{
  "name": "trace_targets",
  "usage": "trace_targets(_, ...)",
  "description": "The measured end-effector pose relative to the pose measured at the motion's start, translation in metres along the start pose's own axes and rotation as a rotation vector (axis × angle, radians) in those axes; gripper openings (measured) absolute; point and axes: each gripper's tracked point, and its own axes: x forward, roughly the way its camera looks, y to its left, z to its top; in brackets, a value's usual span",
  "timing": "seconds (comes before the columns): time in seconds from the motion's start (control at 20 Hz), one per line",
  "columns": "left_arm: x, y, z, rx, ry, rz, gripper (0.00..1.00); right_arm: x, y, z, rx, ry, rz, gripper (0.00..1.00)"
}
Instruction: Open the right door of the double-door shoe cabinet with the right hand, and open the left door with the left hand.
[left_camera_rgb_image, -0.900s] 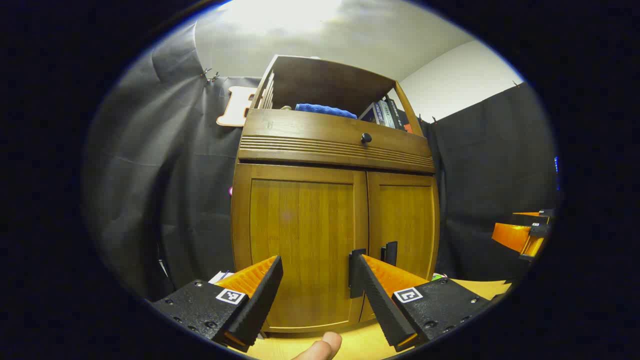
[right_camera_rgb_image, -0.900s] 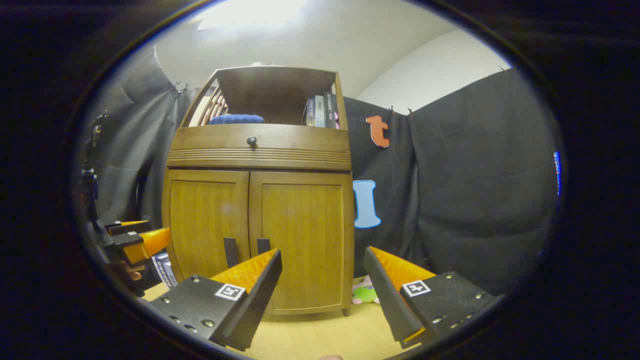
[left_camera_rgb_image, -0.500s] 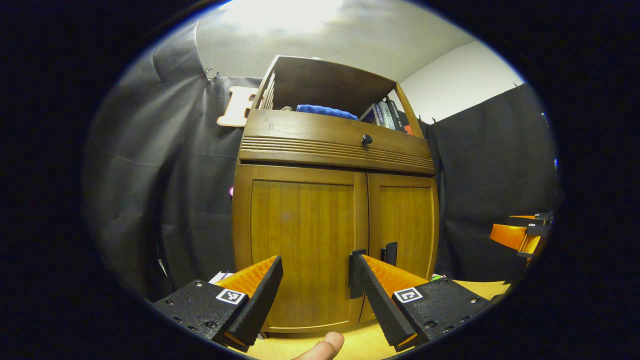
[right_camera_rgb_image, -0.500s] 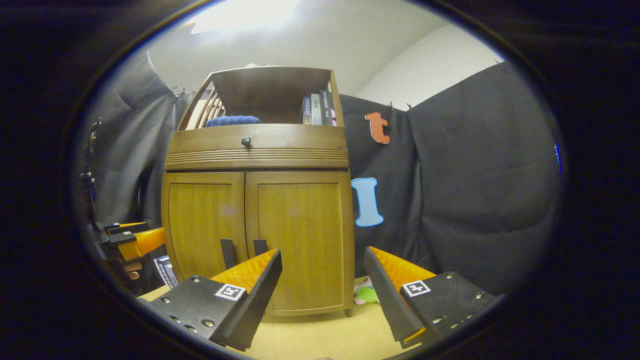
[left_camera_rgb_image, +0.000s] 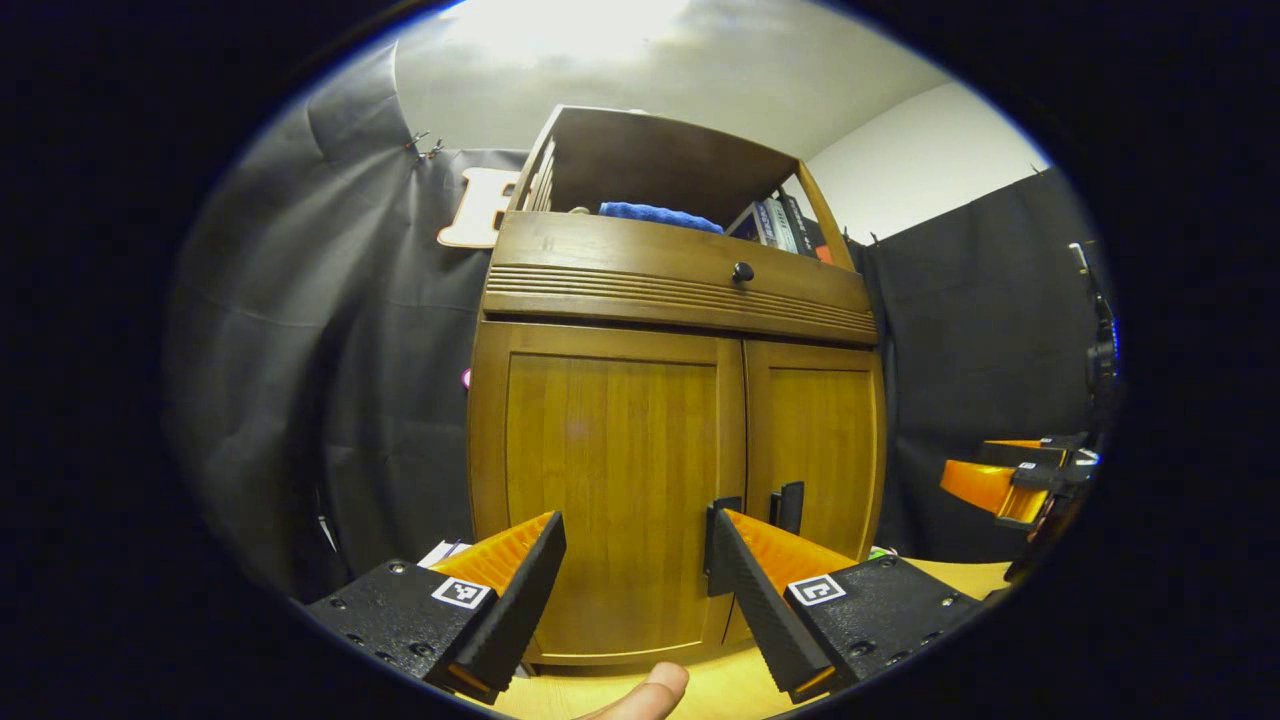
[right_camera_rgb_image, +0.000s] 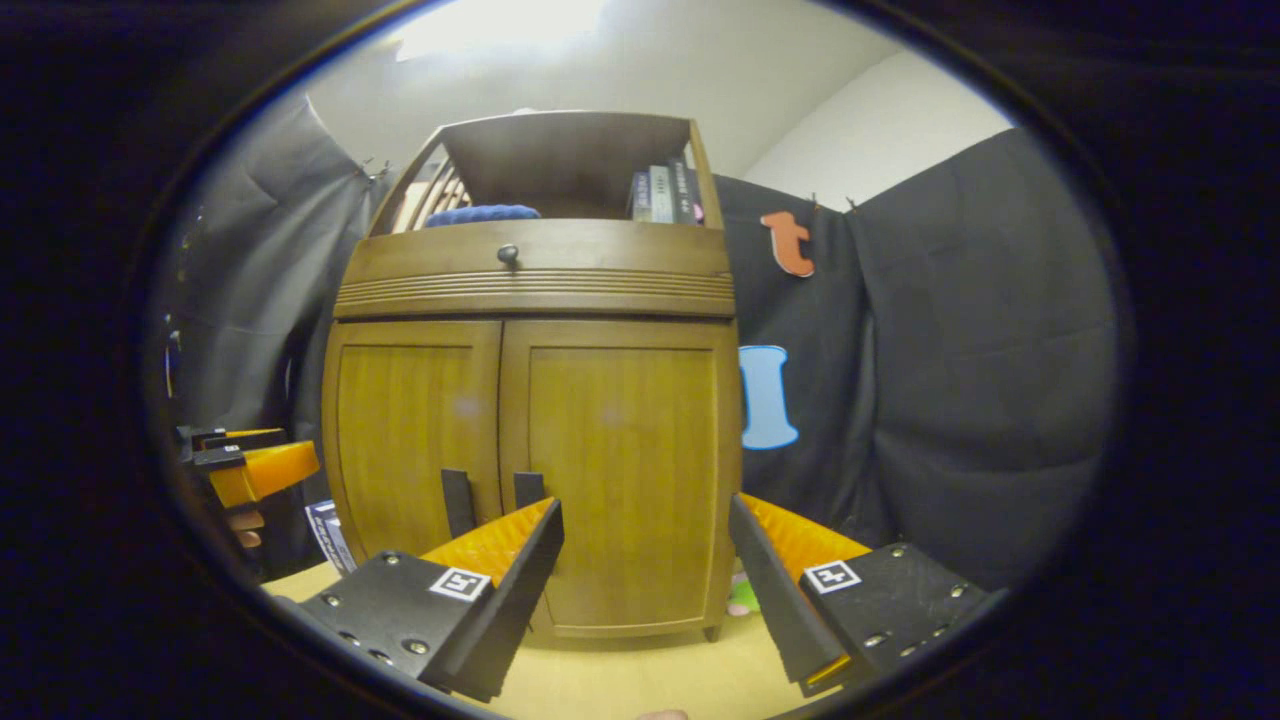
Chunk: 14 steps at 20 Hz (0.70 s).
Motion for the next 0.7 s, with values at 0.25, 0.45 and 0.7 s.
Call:
trace_targets(0.25,0.001,0.001,0.000,-0.001,0.000,-0.011,0.92,0.066,0.028,-0.022,0.012,0.043,0.061,0.94)
trace_targets(0.45,0.003,0.000,-0.006,-0.005,0.028,-0.022,0.92,0.108,0.060,-0.036,0.028,0.059,0.106,0.94)
trace_targets(0.7,0.009,0.008,-0.007,0.001,0.034,0.016,0.92,0.146,0.088,-0.074,-0.085,0.145,0.091,0.97)
